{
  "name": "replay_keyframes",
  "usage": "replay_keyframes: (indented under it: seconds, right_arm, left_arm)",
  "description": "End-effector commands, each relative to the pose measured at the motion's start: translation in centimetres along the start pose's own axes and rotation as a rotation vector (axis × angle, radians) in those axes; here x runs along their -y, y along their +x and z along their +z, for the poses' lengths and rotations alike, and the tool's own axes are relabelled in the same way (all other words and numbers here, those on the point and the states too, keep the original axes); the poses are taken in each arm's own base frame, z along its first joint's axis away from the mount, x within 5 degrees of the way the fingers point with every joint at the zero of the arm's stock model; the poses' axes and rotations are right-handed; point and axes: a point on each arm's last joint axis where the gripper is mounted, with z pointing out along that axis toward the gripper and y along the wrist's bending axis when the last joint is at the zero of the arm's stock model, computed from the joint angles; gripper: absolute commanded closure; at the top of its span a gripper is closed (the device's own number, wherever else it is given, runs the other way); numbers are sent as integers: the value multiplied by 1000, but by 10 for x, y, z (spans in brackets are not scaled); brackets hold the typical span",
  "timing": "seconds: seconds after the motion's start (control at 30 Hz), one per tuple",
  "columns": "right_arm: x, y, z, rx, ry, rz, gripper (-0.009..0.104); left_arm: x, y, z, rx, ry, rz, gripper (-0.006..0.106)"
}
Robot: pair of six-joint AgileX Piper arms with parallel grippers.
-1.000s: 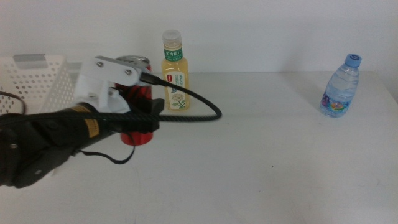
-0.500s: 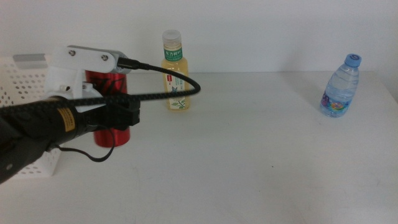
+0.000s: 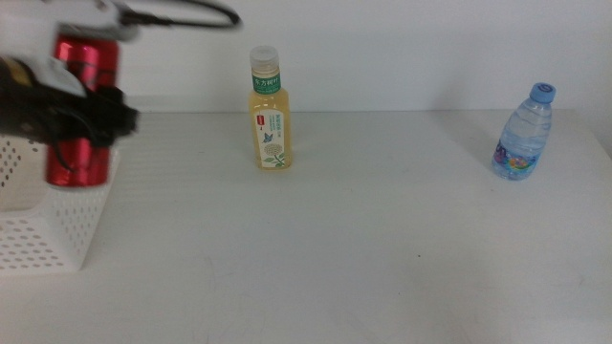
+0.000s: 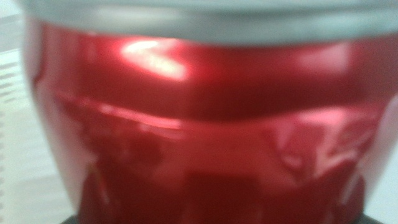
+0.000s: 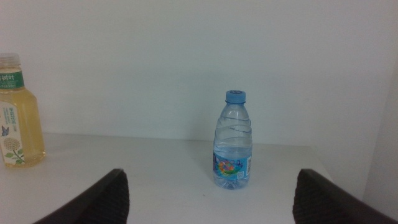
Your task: Use arms to grab the bottles and put them into the dustbin to the left of the table.
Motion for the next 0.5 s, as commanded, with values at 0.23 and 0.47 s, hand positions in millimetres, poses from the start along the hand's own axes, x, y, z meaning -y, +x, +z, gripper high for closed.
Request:
replay_keyframes:
  seconds: [0.23, 0.47]
  right_arm:
    - [0, -12, -3, 113, 6, -18, 18]
    - [0, -12, -3, 113, 6, -18, 18]
  left_arm:
    - [-67, -53, -5, -34, -159, -97, 105]
    - [-107, -67, 25, -130, -216, -99, 105]
